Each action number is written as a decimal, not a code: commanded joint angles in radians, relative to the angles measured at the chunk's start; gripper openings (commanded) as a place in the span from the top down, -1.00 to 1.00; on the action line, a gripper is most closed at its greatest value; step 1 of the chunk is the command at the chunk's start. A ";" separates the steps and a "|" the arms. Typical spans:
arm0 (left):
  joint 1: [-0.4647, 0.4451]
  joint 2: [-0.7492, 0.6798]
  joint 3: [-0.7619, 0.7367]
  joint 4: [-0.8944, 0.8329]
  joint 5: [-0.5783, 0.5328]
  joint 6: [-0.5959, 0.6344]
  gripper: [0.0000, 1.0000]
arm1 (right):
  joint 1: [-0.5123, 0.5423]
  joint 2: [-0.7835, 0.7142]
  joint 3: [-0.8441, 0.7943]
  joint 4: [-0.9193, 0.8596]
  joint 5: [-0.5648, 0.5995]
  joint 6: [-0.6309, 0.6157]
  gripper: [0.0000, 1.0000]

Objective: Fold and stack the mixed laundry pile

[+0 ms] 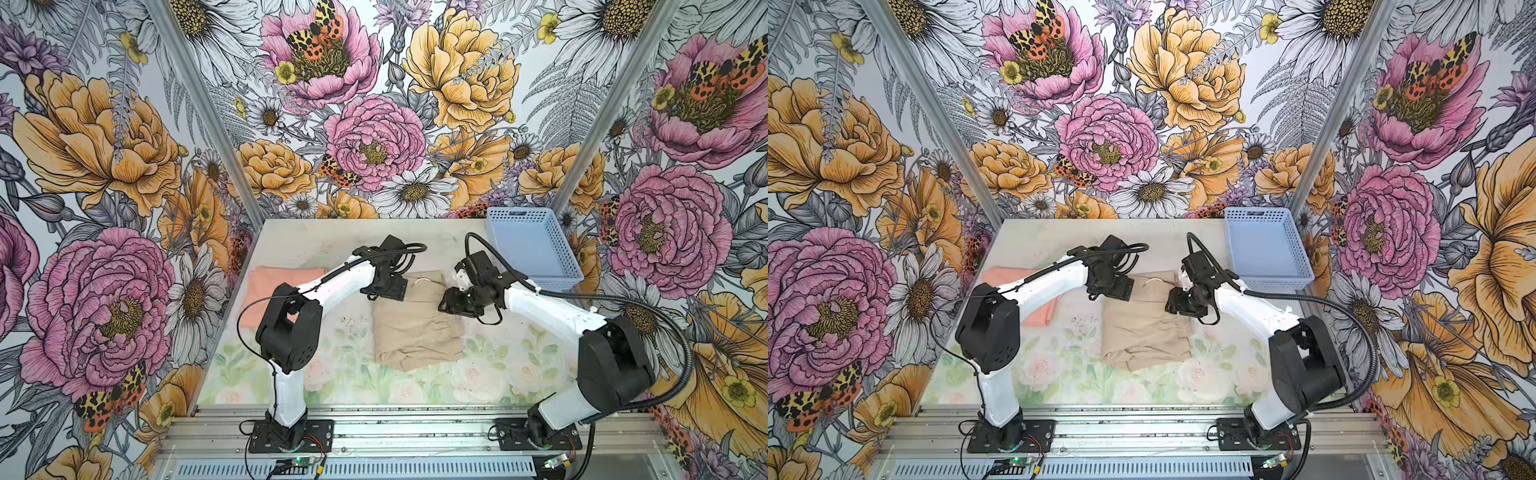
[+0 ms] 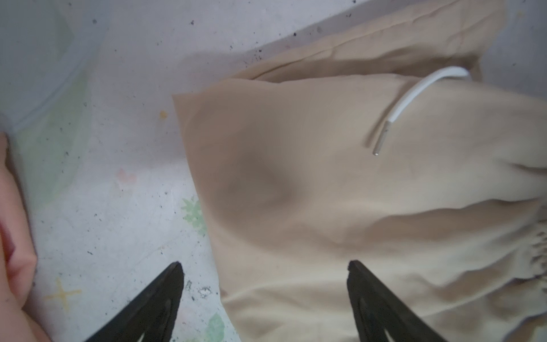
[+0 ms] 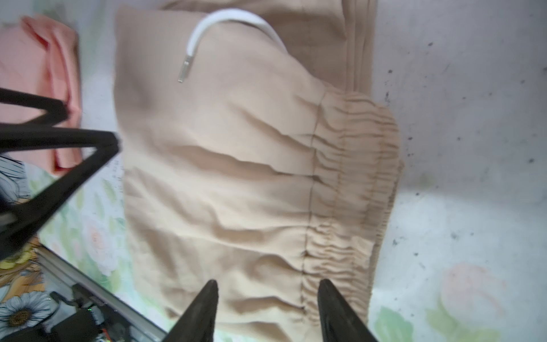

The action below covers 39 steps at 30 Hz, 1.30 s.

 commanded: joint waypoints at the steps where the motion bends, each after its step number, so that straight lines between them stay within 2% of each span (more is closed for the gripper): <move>1: 0.016 0.062 0.061 -0.013 -0.031 0.149 -0.80 | 0.063 -0.121 -0.076 -0.036 0.000 0.147 -0.27; 7: 0.016 0.153 0.163 -0.009 -0.026 0.247 -0.87 | 0.211 -0.206 -0.233 0.097 0.043 0.372 -0.35; 10: 0.023 0.198 0.188 -0.009 -0.011 0.280 -0.86 | 0.248 -0.173 -0.277 0.155 0.074 0.430 -0.38; 13: 0.042 0.232 0.186 -0.009 0.026 0.286 -0.81 | 0.260 -0.109 -0.287 0.178 0.110 0.432 -0.39; 18: 0.064 0.250 0.136 -0.006 0.053 0.254 -0.63 | 0.216 0.017 -0.258 0.177 0.162 0.348 -0.39; 24: 0.098 0.202 0.038 -0.002 0.057 0.153 -0.57 | 0.102 0.128 -0.163 0.144 0.140 0.156 -0.39; 31: 0.109 0.096 -0.138 -0.002 0.044 0.023 -0.57 | 0.012 0.314 0.111 0.037 0.112 -0.109 -0.39; 39: 0.064 -0.079 -0.386 0.035 0.057 -0.173 -0.57 | 0.002 0.477 0.382 -0.047 0.081 -0.250 -0.39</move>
